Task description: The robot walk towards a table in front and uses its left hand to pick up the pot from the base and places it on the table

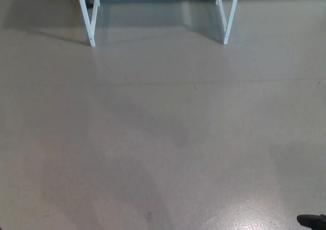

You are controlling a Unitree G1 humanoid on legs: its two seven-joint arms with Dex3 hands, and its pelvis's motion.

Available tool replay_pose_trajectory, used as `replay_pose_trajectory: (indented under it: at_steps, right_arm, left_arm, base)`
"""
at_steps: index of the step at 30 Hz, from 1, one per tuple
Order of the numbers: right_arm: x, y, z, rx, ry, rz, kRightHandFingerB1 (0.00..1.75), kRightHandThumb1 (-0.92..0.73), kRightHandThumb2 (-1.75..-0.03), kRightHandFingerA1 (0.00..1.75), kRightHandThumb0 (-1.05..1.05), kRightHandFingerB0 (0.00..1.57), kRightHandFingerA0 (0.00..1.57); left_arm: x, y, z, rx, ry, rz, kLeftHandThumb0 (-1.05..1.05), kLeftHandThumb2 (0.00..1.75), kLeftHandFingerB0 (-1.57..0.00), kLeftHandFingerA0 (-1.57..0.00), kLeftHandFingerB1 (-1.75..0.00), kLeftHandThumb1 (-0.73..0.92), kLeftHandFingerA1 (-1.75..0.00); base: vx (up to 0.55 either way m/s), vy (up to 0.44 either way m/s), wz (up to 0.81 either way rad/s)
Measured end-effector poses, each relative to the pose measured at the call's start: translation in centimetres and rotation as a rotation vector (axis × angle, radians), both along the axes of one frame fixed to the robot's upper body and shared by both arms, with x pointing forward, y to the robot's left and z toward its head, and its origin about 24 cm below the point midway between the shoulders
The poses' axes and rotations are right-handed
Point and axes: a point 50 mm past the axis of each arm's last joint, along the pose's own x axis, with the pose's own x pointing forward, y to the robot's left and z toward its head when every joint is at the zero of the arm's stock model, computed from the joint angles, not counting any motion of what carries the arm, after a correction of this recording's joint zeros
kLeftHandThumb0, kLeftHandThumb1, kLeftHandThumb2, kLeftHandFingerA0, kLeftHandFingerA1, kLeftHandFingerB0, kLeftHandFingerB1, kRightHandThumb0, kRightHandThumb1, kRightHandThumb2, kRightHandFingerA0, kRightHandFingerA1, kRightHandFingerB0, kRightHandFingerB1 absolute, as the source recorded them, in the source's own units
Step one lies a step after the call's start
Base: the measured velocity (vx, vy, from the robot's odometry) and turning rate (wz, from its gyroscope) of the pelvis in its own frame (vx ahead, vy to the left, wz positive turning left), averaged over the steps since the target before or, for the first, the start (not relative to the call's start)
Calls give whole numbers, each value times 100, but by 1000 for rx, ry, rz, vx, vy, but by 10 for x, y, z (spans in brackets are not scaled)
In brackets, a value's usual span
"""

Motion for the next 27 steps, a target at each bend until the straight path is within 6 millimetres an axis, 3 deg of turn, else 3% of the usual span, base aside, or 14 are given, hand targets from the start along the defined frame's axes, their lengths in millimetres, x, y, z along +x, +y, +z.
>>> replay_pose_trajectory:
  at_steps: [2, 3, 6, 7, 13, 14, 15, 16, 17, 18, 27]
  right_arm:
    - [-2, 1, -1, 1, 8, 1, 47, -47, -67, 54, -34, 51, 72]
    - [-2, 0, -1, -1, 9, 0, 47, -48, -67, 55, -34, 50, 72]
    - [-1, -4, 1, -16, 7, 4, 47, -47, -67, 55, -34, 50, 74]
    - [-1, -5, 1, -18, 8, 4, 48, -47, -67, 56, -35, 51, 76]
    - [-2, -6, 1, -28, 11, 11, 47, -48, -67, 54, -34, 50, 71]
    - [-2, -5, 1, -29, 11, 14, 48, -47, -67, 55, -35, 51, 72]
    - [-2, -2, 0, -26, 12, 23, 48, -47, -67, 55, -35, 51, 72]
    - [-2, -1, -1, -24, 13, 28, 48, -47, -67, 56, -35, 51, 74]
    - [-2, 0, -1, -23, 13, 33, 48, -48, -68, 56, -35, 51, 74]
    - [-2, 0, -1, -23, 13, 35, 48, -48, -67, 56, -34, 52, 75]
    - [3, 2, 1, -27, -9, 48, 48, -49, -68, 54, -34, 51, 70]
  left_arm:
    - [0, 2, 2, 8, -6, -2, -4, 60, -33, -46, -33, 69, -38]
    - [2, 3, 3, 12, -13, -4, -2, 89, -20, -36, -48, 49, -55]
    - [-1, 1, 1, 2, -6, -6, -1, 90, -19, -35, -48, 49, -55]
    - [-1, 1, 0, 1, -4, -6, -3, 58, -34, -49, -33, 67, -39]
    - [-2, -1, -1, -5, 0, -9, -5, 59, -34, -47, -33, 68, -39]
    - [-3, -2, -2, -9, 2, -12, -3, 89, -20, -36, -48, 48, -55]
    - [-2, 0, 0, -2, -2, -13, -3, 89, -20, -36, -48, 48, -55]
    - [-1, 2, 2, 6, -7, -13, -7, 58, -34, -48, -33, 67, -39]
    - [1, 5, 4, 14, -12, -13, -7, 59, -34, -48, -33, 67, -39]
    - [1, 6, 4, 15, -11, -12, -4, 90, -19, -36, -47, 49, -55]
    - [1, 5, 4, 8, -11, -19, -4, 91, -18, -33, -47, 50, -55]
  base:
    - [-153, -59, 14]
    - [-315, -101, 15]
    - [-207, -57, -2]
    - [0, 0, 0]
    - [93, 227, -7]
    - [166, 507, -41]
    - [162, 486, 3]
    - [168, 252, 7]
    - [202, 179, 7]
    - [207, 128, -6]
    - [204, -58, 9]
